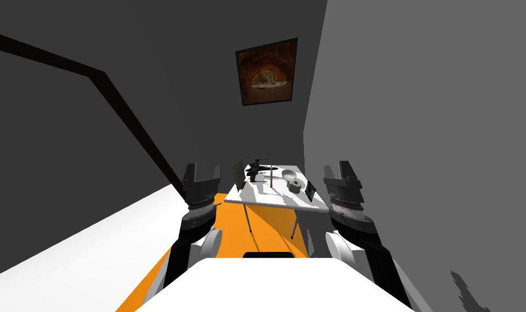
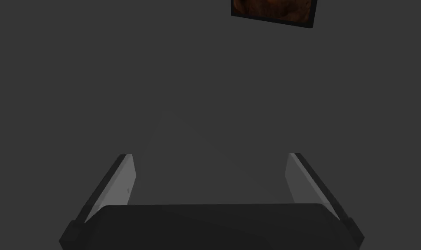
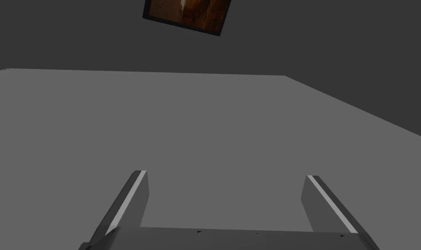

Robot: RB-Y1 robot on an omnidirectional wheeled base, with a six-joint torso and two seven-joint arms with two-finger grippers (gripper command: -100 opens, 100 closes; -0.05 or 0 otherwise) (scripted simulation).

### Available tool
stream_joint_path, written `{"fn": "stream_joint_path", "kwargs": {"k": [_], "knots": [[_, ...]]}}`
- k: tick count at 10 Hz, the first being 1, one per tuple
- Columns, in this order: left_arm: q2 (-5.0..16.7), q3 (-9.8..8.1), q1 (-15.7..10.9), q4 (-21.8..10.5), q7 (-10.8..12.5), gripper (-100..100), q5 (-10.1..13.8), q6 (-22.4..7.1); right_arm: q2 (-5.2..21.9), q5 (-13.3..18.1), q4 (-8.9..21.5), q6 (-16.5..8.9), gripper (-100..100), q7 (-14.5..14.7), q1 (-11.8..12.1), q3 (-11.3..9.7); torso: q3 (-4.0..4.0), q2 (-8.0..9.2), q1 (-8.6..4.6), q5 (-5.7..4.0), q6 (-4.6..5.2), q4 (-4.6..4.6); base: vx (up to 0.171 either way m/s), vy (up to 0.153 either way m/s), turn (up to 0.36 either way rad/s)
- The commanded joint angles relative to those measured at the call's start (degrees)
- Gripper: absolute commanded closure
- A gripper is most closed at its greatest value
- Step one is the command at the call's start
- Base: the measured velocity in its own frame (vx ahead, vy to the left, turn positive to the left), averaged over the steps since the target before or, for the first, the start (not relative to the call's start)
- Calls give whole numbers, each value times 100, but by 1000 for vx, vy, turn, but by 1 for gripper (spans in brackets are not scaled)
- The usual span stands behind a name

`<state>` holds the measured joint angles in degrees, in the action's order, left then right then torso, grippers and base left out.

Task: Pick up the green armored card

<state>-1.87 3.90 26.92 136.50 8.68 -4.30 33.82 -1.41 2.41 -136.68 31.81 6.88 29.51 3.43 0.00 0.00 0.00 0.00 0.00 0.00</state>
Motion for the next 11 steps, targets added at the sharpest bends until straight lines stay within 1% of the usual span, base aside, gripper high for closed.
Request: {"fn": "stream_joint_path", "kwargs": {"k": [1, 4, 6, 8, 11], "knots": [[0, 0, 0, 0, 0, 0, 0, 0, 203, 35, 37, -9, -100, 39, -6, 13, 0, 0, 0, 0, 0, 0, 0, 0, 0], [0, 0, 0, 0, 0, 0, 0, 0, 623, 173, 179, -45, -100, 198, -31, 65, 0, 0, 1, 0, 0, 0, 1, 8, -1], [0, 0, 0, 0, 0, 0, 0, 0, 844, 315, 320, -80, -100, 360, -56, 119, 0, 0, 3, 1, 0, 0, -1, 14, -1], [0, 0, 0, 0, 0, 0, 0, 0, 1009, 489, 491, -123, -100, 560, -85, 185, -1, -1, 4, 1, 0, 0, 0, 17, -1], [0, 0, 0, 0, 0, 0, 0, 0, 1178, 797, 783, -197, -100, 912, -135, 302, 0, 0, 6, 1, 0, 0, 0, 20, -2]]}}
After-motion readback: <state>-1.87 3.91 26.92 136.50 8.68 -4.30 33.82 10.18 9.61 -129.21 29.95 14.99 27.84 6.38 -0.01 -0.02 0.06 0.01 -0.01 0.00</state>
